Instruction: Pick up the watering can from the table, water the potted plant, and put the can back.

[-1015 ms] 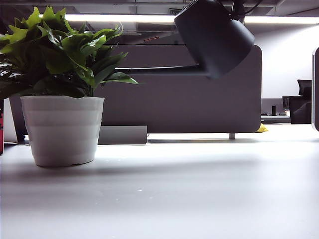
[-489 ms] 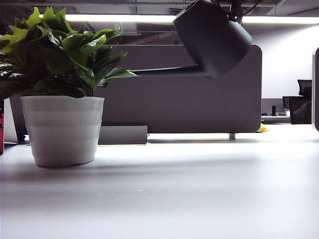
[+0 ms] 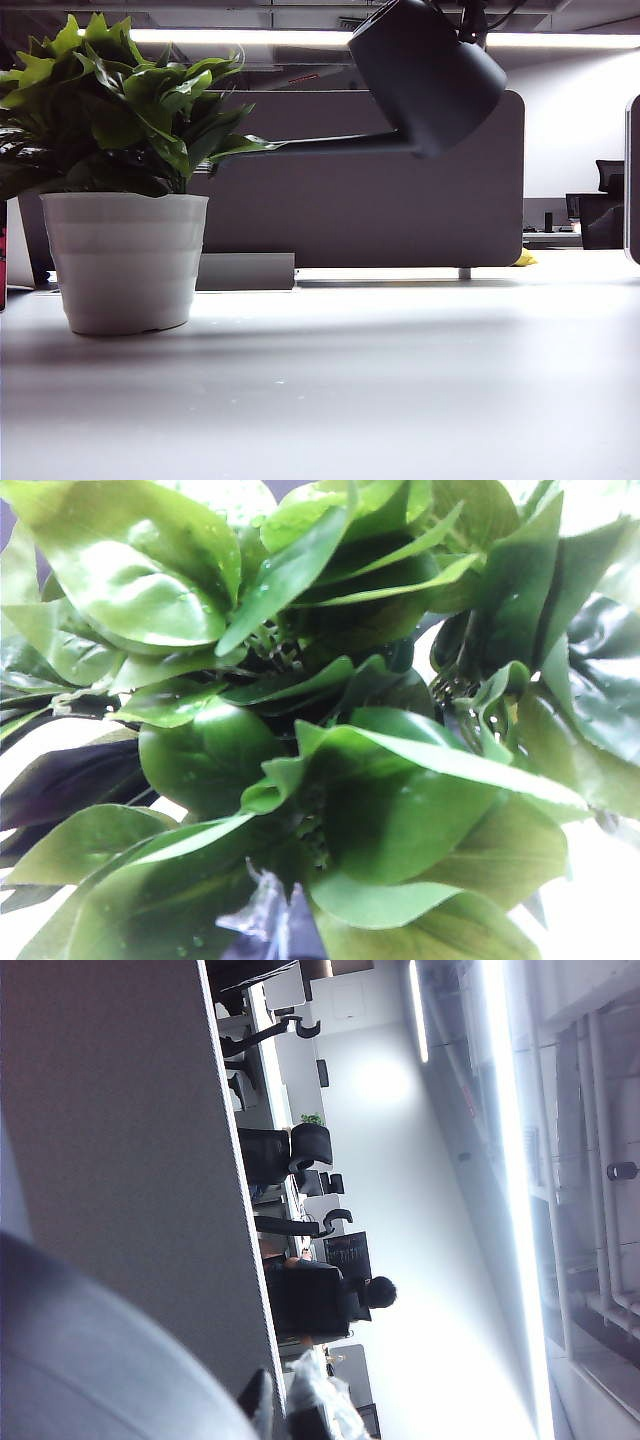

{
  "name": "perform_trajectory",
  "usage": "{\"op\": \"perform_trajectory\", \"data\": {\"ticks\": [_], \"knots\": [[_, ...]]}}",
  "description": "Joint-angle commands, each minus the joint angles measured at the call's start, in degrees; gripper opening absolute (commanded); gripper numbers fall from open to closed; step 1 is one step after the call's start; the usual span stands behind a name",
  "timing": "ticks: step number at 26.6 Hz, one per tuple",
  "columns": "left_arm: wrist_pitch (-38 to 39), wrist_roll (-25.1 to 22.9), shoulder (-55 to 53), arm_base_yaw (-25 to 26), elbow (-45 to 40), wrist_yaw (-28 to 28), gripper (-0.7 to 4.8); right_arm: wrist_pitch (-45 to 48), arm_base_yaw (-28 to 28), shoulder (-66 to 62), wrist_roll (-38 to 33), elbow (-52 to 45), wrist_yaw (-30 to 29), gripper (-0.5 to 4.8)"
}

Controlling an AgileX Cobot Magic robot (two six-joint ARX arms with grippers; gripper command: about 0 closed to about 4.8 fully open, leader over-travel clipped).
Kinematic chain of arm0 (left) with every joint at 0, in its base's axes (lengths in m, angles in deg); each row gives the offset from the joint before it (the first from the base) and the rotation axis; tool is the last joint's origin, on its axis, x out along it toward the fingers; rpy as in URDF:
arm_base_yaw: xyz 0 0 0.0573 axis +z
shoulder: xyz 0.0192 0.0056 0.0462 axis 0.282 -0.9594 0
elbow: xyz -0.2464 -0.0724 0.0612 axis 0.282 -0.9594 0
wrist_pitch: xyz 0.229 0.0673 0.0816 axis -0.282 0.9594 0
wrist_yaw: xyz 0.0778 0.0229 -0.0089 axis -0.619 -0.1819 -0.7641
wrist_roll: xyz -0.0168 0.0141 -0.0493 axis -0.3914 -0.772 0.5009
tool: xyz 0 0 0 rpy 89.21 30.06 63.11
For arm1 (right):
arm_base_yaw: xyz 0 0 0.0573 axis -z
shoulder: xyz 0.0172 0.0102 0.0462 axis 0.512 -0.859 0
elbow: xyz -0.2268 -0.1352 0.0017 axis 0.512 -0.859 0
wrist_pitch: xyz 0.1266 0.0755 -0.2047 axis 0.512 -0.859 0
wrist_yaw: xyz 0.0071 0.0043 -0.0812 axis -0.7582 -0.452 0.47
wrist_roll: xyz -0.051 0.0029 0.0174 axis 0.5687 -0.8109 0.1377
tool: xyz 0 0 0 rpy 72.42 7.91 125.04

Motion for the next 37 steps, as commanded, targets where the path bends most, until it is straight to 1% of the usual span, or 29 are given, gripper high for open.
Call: {"op": "perform_trajectory", "data": {"ticks": [1,4,6,8,9,11,12,14,15,16,17,19,20,21,22,23,24,25,30,34,37], "knots": [[-0.8,-0.4,0.2,0.1,0.2,0.0,-0.06,9.1,-0.1,1.8,-1.9,1.8,0.2,-0.01],[-0.8,-0.4,0.2,0.1,0.2,0.0,-0.06,9.2,-0.1,1.9,-4.5,1.8,0.6,-0.01],[-0.8,-0.4,0.2,0.1,0.2,0.0,-0.06,9.1,0.0,2.0,-4.9,1.8,3.0,-0.01],[-0.8,-0.4,0.2,0.1,0.2,0.0,-0.06,6.8,0.7,3.0,-8.7,1.8,4.2,-0.01],[-0.8,-0.4,0.3,0.1,0.2,0.1,-0.06,4.6,1.2,4.0,-14.5,1.8,4.3,-0.01],[-0.9,-0.4,0.6,0.1,0.2,0.1,-0.06,3.3,2.4,5.4,-22.4,1.7,6.1,-0.01],[-1.0,-0.4,0.7,0.1,0.3,0.1,-0.06,3.2,2.5,5.8,-23.3,1.7,6.9,-0.01],[-1.6,-0.1,1.0,0.1,0.5,0.0,-0.06,1.8,3.3,7.3,-28.9,1.7,6.8,-0.01],[-2.1,1.2,1.0,0.1,1.2,0.1,-0.06,-0.4,3.4,8.7,-35.0,1.7,6.8,-0.01],[-2.5,2.0,1.0,0.1,1.6,0.5,-0.06,-2.5,3.4,9.8,-38.3,1.7,6.8,-0.01],[-2.8,2.6,1.0,0.1,2.6,2.2,-0.06,-6.2,3.4,11.6,-43.4,1.7,6.7,-0.01],[-2.9,3.0,1.0,-0.3,4.6,6.3,-0.06,-12.5,3.4,14.6,-49.8,1.5,6.3,-0.02],[-2.9,3.0,1.0,-1.0,5.4,6.7,-0.06,-14.0,3.4,16.1,-52.4,0.7,6.3,-0.02],[-2.9,3.0,1.0,-2.6,6.6,6.7,-0.06,-14.4,3.4,19.4,-57.9,-2.7,6.1,-0.02],[-2.9,3.0,1.0,-3.4,7.1,6.7,-0.06,-13.9,3.4,21.3,-60.1,-4.9,6.1,-0.02],[-3.0,3.0,1.0,-5.6,7.8,6.7,-0.06,-12.1,3.4,26.1,-64.3,-10.7,6.1,-0.02],[-3.0,3.0,1.0,-6.6,8.0,6.8,-0.06,-11.1,3.4,28.4,-65.2,-13.6,6.1,-0.02],[-3.3,3.0,1.0,-9.4,8.1,7.0,-0.06,-9.3,3.4,34.1,-66.3,-20.4,6.2,-0.02],[-3.3,3.1,1.0,-17.4,8.1,5.8,-0.06,-8.6,3.4,47.9,-71.1,-36.8,6.6,-0.01],[-3.3,4.6,0.4,-23.4,8.0,5.8,-0.06,-6.3,3.4,56.5,-72.7,-49.3,9.1,-0.01],[-3.1,4.6,-0.3,-27.9,8.0,3.7,-0.06,-1.6,3.4,60.9,-74.8,-58.2,9.2,-0.01]]}}
